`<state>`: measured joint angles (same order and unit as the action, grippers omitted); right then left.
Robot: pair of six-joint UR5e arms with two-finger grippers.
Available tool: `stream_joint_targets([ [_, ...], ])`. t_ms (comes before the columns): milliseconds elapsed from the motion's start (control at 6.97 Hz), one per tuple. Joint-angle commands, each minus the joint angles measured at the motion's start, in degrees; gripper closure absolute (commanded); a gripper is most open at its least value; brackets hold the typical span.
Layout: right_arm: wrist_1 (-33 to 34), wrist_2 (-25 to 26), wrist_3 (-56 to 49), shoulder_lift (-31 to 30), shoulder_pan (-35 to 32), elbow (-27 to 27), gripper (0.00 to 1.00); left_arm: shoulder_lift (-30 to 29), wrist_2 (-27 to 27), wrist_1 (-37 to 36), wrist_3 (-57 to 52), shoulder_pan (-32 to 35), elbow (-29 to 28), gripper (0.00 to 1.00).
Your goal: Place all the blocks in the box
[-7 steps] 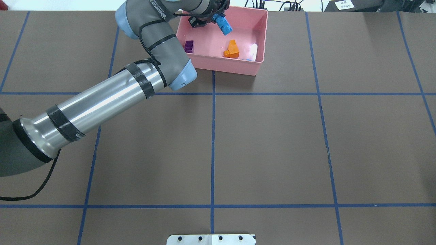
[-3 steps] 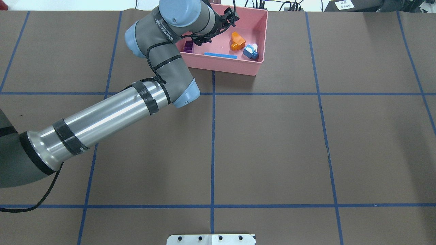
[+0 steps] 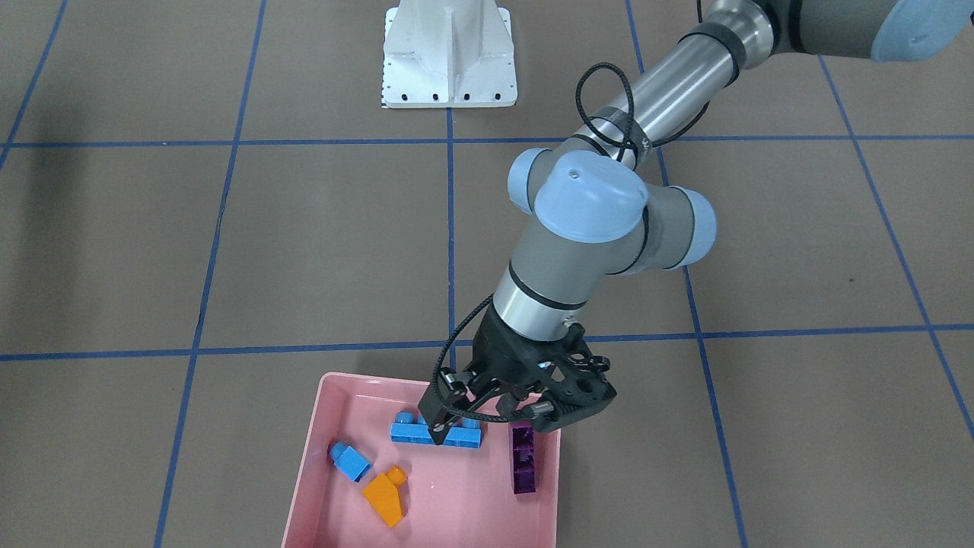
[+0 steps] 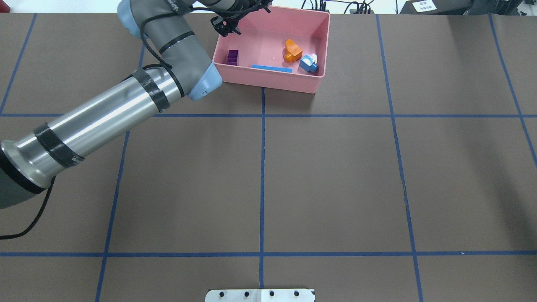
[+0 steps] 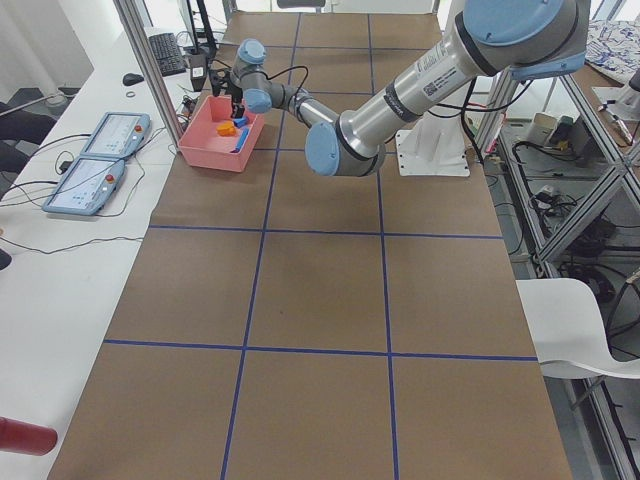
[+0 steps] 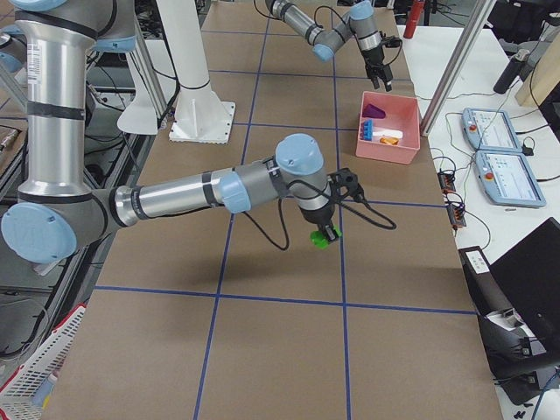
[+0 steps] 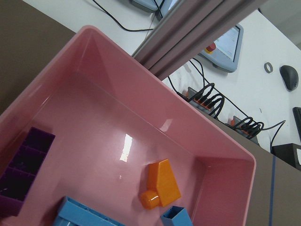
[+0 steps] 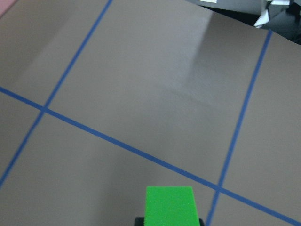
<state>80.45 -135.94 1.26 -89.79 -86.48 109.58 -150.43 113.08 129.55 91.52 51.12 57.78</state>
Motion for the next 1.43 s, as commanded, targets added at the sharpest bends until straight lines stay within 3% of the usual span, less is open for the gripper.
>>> stream_joint_targets([
  [0, -0.03, -0.65, 19.48, 13.61, 11.62, -1.55, 1.00, 5.73, 10.71, -0.62, -0.64, 7.55, 4.25, 0.00],
  [143, -0.03, -0.03, 26.71, 22.29, 14.56, -5.91, 1.00, 9.24, 12.84, -0.62, -5.17, 9.85, 6.10, 0.00],
  [430, -0.65, 9.41, 40.08, 35.23, 22.90, -14.17, 1.00, 19.25, 12.77, -0.62, -15.46, 13.02, 12.60, 0.00],
  [717, -3.00, 12.61, 44.53, 47.98, 26.96, -28.56, 1.00, 24.63, 12.86, -0.62, -19.87, 15.93, 16.64, 0.00],
  [861, -9.46, 13.50, 45.66, 52.39, 27.76, -36.90, 1.00, 27.44, 12.95, -0.62, -21.37, 17.16, 18.84, 0.00],
  [1291, -23.10, 20.60, 47.08, 58.03, 33.11, -51.69, 1.00, 29.84, 11.81, -0.44, -22.18, 17.61, 20.97, 0.00],
])
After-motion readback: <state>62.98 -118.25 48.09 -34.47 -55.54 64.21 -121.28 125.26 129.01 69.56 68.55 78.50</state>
